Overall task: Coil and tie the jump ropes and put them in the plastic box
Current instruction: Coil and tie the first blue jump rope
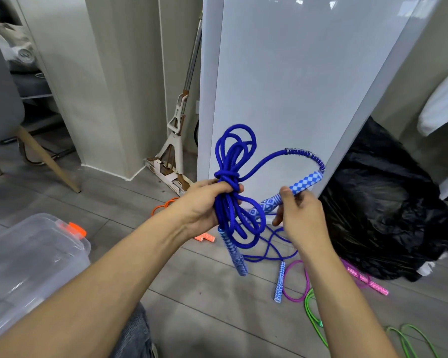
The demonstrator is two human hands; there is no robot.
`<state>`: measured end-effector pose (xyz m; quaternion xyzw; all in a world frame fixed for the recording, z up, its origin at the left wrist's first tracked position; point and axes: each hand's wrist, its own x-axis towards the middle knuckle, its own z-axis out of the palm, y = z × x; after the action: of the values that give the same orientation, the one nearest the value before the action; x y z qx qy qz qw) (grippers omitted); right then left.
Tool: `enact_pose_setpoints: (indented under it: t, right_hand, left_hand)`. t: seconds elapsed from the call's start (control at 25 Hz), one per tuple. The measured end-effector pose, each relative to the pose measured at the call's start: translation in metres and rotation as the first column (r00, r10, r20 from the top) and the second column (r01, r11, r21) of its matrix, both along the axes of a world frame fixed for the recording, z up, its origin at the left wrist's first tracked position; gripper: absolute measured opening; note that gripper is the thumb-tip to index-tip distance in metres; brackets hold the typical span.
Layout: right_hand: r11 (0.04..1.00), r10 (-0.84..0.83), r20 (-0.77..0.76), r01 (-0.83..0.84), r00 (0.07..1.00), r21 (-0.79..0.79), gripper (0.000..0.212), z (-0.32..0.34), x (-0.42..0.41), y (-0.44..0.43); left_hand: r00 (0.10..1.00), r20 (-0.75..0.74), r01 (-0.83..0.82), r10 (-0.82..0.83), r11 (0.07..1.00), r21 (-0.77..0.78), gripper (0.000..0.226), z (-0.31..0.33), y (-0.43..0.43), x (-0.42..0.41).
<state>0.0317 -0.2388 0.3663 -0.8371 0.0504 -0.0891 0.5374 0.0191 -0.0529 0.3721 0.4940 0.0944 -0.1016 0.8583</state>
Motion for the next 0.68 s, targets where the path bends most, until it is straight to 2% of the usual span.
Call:
enact_pose_setpoints:
  t: [0.08, 0.24, 0.44, 0.68]
  right_hand:
    - [0.979, 0.053, -0.151, -0.021, 0.987, 0.205, 0.035, 0.001, 0.000, 0.004]
    - [0.858, 0.090, -0.361, 0.112, 0.928, 0.502, 0.027, 0.004, -0.002, 0.011]
    - [0.807, 0.056, -0.433, 0.214, 0.900, 0.550, 0.027, 0.003, -0.002, 0.013]
    - [0.744, 0.058, -0.398, 0.226, 0.915, 0.629, 0.026, 0.006, -0.002, 0.014]
  left_hand:
    - [0.999, 0.006, -0.054, 0.054, 0.998, -0.034, 0.016, 0.001, 0.002, 0.002]
    - [0.995, 0.037, -0.093, 0.093, 0.996, -0.013, 0.014, 0.002, 0.000, 0.002]
    - [0.990, 0.088, -0.125, 0.114, 0.984, 0.130, 0.015, 0.001, -0.001, 0.001]
    - [0.979, 0.172, -0.156, 0.107, 0.939, 0.305, 0.018, -0.005, -0.002, 0.003]
